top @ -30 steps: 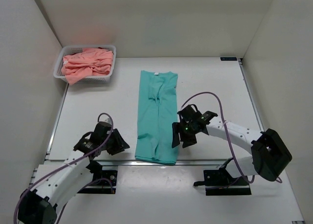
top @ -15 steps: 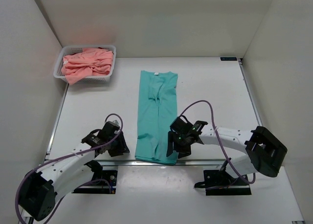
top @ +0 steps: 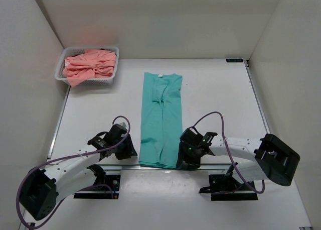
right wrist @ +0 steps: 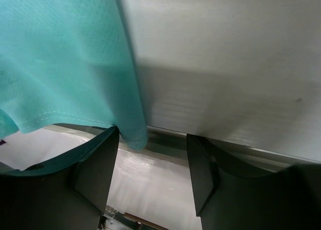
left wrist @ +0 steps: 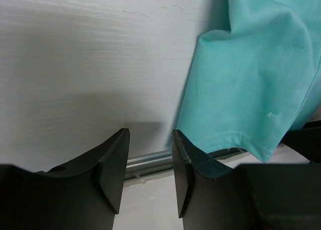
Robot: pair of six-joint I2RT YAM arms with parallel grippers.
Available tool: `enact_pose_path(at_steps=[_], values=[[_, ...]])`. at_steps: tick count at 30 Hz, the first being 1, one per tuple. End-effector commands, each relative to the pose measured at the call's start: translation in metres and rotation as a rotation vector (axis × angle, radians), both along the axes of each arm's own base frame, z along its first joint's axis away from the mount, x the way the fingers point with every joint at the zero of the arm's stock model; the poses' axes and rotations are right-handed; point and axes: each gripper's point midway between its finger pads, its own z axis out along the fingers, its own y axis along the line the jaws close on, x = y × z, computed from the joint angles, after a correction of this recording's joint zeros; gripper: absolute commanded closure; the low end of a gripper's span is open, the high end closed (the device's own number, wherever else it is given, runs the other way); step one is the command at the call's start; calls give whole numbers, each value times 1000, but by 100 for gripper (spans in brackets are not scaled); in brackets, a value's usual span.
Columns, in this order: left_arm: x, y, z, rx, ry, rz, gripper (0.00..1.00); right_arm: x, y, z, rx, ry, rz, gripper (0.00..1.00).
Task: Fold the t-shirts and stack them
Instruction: Fold the tshirt
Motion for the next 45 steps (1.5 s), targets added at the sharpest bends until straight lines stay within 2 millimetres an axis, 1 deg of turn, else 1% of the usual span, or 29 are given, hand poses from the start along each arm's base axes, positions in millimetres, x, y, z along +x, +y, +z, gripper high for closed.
enact_pose_path(at_steps=[1, 2, 6, 7, 8, 14, 17, 19, 20, 21, 22, 23, 24, 25, 26, 28, 29, 30, 33, 34, 36, 37, 38, 39, 40, 42, 43, 44, 45], values=[[12, -19, 18, -69, -49, -11, 50, 11, 15, 8, 63, -36, -34, 47], [13, -20, 19, -78, -48, -4, 51, 8, 14, 7, 62, -28, -29, 51], [6, -24, 17, -77, -28, -27, 50, 9, 20, 7, 71, -22, -21, 62], [4, -26, 16, -88, -19, -29, 51, 11, 23, 10, 82, -28, -12, 69], [4, -30, 21, -101, -26, -32, 50, 9, 22, 8, 75, -19, -10, 73], [-6, -46, 19, -119, -16, -81, 50, 12, 29, 13, 103, -21, -13, 75], [-9, -47, 13, -86, 4, -100, 50, 12, 30, 11, 98, -16, -11, 77], [-12, -42, 7, -47, 20, -106, 50, 13, 35, 16, 125, -22, 3, 86], [-13, -41, 4, -37, 29, -105, 50, 12, 35, 15, 125, -19, 2, 88], [-12, -42, 4, -41, 25, -104, 52, 13, 36, 17, 133, -22, 8, 95], [-13, -42, 3, -41, 31, -105, 58, 13, 38, 19, 140, -25, 18, 99], [-15, -42, 2, -44, 46, -105, 71, 13, 39, 20, 140, -22, 24, 100], [-14, -44, 4, -52, 40, -113, 78, 13, 41, 23, 147, -21, 28, 100], [-12, -45, 7, -50, 36, -114, 90, 14, 41, 26, 142, -26, 42, 100], [-13, -44, 10, -49, 36, -123, 98, 18, 44, 34, 159, -37, 48, 100], [-1, -49, 23, -59, 4, -118, 100, 24, 43, 42, 161, -45, 42, 100], [0, -48, 25, -54, 3, -128, 100, 28, 43, 46, 173, -53, 51, 100], [5, -46, 30, -54, 2, -117, 100, 31, 47, 54, 197, -61, 60, 100], [13, -51, 42, -79, -6, -123, 100, 46, 42, 65, 223, -62, 45, 100], [17, -52, 45, -84, -8, -119, 100, 47, 41, 68, 225, -53, 52, 100], [30, -51, 54, -94, -33, -94, 100, 58, 36, 73, 239, -62, 62, 100], [32, -52, 57, -103, -40, -95, 100, 64, 36, 77, 244, -71, 72, 100], [39, -50, 59, -100, -42, -74, 100, 67, 31, 76, 231, -58, 63, 100], [44, -47, 59, -95, -38, -60, 100, 75, 30, 79, 246, -62, 65, 100], [50, -48, 62, -96, -45, -57, 100, 77, 30, 82, 250, -59, 74, 100], [65, -48, 70, -98, -68, -26, 100, 95, 23, 85, 246, -77, 70, 100], [72, -47, 69, -91, -69, -8, 100, 101, 20, 90, 249, -89, 85, 100], [79, -50, 76, -103, -89, -7, 100, 105, 16, 88, 240, -68, 74, 100], [86, -50, 75, -100, -80, 8, 100, 115, 14, 94, 245, -77, 70, 100]])
